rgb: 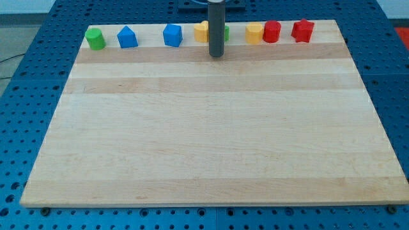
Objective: Move green star at the center of the board
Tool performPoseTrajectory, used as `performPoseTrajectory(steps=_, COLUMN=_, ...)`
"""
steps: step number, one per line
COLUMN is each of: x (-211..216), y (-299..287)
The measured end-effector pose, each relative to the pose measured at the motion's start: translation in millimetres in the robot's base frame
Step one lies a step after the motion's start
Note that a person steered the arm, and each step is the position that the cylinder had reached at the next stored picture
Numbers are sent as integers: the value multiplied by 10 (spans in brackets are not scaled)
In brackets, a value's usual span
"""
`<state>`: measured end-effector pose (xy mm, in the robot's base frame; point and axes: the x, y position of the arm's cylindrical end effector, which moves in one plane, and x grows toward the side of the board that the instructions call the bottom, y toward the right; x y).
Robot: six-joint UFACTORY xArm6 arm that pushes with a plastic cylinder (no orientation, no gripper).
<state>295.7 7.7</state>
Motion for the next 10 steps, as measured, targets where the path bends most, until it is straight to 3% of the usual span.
performPoseTrajectory(steps=2, x=-21, y=-53)
performPoseTrajectory(steps=3, x=-21, y=240)
performPoseTrajectory(steps=6, x=-1026, y=643)
performPoseTrajectory(steps=7, x=-1009, y=506)
performPoseTrajectory(steps=9, x=-358, y=37)
performPoseTrajectory(steps=10, x=-404, y=32)
